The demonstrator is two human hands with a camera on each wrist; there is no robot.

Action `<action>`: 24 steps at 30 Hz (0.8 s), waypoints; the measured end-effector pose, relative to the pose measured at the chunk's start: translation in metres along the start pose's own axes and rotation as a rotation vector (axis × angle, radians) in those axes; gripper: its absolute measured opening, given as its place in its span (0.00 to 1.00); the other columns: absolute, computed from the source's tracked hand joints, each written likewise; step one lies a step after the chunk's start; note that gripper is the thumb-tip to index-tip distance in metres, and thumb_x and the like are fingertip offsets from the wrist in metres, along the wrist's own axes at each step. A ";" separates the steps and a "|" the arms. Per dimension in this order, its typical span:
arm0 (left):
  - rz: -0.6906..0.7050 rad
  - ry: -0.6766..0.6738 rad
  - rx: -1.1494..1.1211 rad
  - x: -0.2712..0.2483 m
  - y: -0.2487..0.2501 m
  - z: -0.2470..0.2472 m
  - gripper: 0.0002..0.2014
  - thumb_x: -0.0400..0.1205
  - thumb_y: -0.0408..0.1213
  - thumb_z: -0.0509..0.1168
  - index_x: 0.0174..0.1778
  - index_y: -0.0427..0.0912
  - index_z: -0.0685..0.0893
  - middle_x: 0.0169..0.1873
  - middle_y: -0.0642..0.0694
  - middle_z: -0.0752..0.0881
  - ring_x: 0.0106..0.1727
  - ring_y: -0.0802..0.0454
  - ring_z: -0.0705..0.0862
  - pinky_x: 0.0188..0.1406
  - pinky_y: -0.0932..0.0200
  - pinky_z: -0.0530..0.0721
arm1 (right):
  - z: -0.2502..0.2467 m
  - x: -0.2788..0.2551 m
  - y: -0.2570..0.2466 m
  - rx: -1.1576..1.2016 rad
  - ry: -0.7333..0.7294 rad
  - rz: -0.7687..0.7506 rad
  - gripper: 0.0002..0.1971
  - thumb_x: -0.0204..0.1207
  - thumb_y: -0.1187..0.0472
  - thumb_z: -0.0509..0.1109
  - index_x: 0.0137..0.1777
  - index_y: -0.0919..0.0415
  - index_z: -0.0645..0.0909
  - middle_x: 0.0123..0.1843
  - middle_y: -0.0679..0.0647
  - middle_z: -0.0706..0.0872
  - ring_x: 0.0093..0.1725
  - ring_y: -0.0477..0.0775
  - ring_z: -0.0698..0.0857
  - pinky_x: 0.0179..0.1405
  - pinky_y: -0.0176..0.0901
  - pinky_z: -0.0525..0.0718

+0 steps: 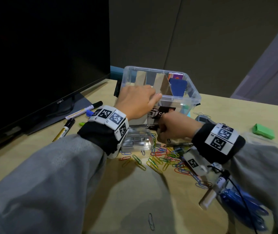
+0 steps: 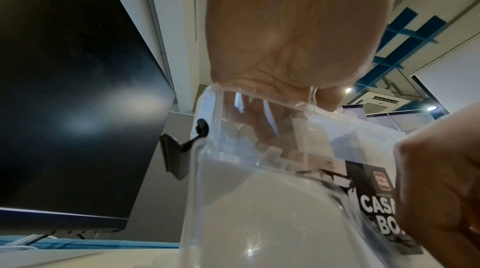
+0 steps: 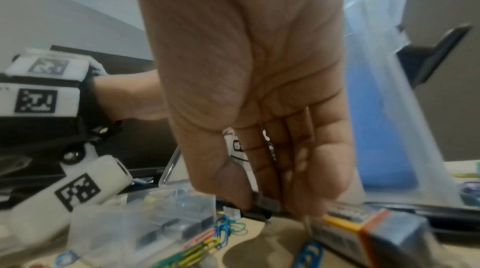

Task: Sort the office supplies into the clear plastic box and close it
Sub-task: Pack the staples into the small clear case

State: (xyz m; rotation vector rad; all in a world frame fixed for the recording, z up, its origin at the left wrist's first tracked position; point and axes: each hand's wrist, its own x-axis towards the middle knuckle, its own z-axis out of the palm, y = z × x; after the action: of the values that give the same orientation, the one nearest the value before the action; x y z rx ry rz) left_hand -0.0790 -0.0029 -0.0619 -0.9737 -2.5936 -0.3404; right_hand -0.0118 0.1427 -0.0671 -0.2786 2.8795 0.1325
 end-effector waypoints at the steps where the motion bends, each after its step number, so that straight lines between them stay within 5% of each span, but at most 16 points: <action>1: 0.001 0.001 -0.002 0.000 0.000 0.000 0.19 0.89 0.56 0.45 0.41 0.52 0.75 0.41 0.54 0.79 0.42 0.52 0.79 0.47 0.53 0.72 | 0.000 -0.002 0.002 0.019 0.024 -0.006 0.08 0.73 0.56 0.72 0.38 0.60 0.82 0.31 0.52 0.79 0.33 0.53 0.78 0.28 0.37 0.76; 3: 0.004 0.007 0.003 -0.001 0.000 0.000 0.19 0.89 0.56 0.45 0.41 0.52 0.74 0.40 0.54 0.78 0.42 0.52 0.79 0.48 0.52 0.73 | -0.001 -0.004 0.008 0.060 0.039 -0.012 0.10 0.76 0.56 0.70 0.36 0.60 0.80 0.30 0.52 0.78 0.30 0.52 0.76 0.25 0.36 0.71; 6: 0.006 0.009 0.015 0.000 0.000 -0.001 0.19 0.89 0.56 0.45 0.41 0.51 0.74 0.41 0.54 0.78 0.43 0.52 0.78 0.47 0.53 0.71 | -0.001 -0.007 0.016 0.138 -0.009 -0.066 0.07 0.79 0.60 0.69 0.42 0.60 0.85 0.36 0.51 0.84 0.35 0.52 0.81 0.32 0.35 0.75; 10: 0.021 -0.001 0.014 0.000 0.000 -0.001 0.19 0.89 0.56 0.44 0.42 0.51 0.74 0.42 0.54 0.79 0.43 0.51 0.79 0.45 0.54 0.69 | 0.001 -0.010 0.015 0.202 -0.072 -0.122 0.09 0.79 0.65 0.69 0.55 0.58 0.89 0.38 0.38 0.83 0.35 0.37 0.79 0.38 0.23 0.73; 14: 0.024 -0.013 0.006 0.000 0.000 -0.003 0.18 0.89 0.56 0.45 0.43 0.52 0.74 0.43 0.54 0.79 0.45 0.53 0.78 0.46 0.54 0.68 | 0.005 -0.007 0.008 0.222 -0.107 -0.088 0.09 0.79 0.67 0.67 0.55 0.57 0.85 0.49 0.51 0.88 0.47 0.51 0.84 0.51 0.42 0.84; 20: 0.028 -0.016 0.013 -0.001 -0.001 -0.004 0.18 0.89 0.57 0.45 0.43 0.52 0.74 0.43 0.55 0.79 0.45 0.53 0.79 0.46 0.54 0.69 | 0.003 -0.002 0.005 0.230 -0.117 -0.069 0.06 0.79 0.67 0.67 0.48 0.57 0.83 0.40 0.45 0.83 0.43 0.48 0.82 0.52 0.45 0.85; 24: 0.030 -0.011 0.012 -0.001 -0.001 -0.003 0.18 0.89 0.57 0.45 0.43 0.53 0.73 0.42 0.55 0.78 0.44 0.53 0.79 0.46 0.54 0.69 | 0.005 0.000 0.005 0.184 -0.153 -0.065 0.06 0.80 0.66 0.65 0.52 0.55 0.80 0.47 0.49 0.83 0.49 0.52 0.82 0.54 0.47 0.83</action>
State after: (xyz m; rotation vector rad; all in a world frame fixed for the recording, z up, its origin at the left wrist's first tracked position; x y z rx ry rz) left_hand -0.0779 -0.0051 -0.0592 -1.0114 -2.5852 -0.3119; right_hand -0.0117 0.1481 -0.0714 -0.3122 2.7038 -0.1182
